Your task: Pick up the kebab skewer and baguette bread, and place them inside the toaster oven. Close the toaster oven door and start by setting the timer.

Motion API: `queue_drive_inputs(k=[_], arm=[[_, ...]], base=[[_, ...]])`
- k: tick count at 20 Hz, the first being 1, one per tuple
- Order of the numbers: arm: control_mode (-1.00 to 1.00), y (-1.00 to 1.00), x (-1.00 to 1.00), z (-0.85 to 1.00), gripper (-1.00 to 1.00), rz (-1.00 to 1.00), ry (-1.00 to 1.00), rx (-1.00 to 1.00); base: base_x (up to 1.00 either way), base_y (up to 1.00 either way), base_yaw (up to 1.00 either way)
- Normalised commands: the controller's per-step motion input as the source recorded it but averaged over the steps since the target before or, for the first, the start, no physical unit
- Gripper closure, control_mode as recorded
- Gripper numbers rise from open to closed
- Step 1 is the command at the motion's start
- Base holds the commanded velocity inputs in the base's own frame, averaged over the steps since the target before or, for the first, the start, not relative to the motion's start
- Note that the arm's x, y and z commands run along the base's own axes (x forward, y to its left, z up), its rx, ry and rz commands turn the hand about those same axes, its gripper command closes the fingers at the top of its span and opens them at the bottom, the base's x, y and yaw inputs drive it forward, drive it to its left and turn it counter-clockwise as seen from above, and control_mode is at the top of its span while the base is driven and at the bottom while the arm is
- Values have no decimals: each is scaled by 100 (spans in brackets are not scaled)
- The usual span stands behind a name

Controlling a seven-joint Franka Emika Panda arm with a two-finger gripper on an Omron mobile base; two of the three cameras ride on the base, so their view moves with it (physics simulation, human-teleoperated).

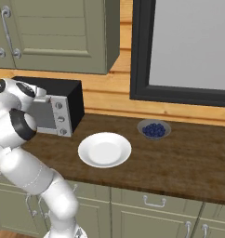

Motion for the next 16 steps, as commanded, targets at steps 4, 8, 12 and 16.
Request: queue_drive_inputs(k=[4, 8, 12, 16], arm=[[-100, -32, 1, -40, -100, 0, 0, 2], [-100, -17, -34, 0, -100, 0, 0, 5], [-100, -16, -83, 1, -100, 0, 0, 6], [-100, -38, -98, 10, -100, 0, 0, 9]], base=[[0, 0, 0], [0, 0, 0], [0, 0, 0], [0, 0, 0]])
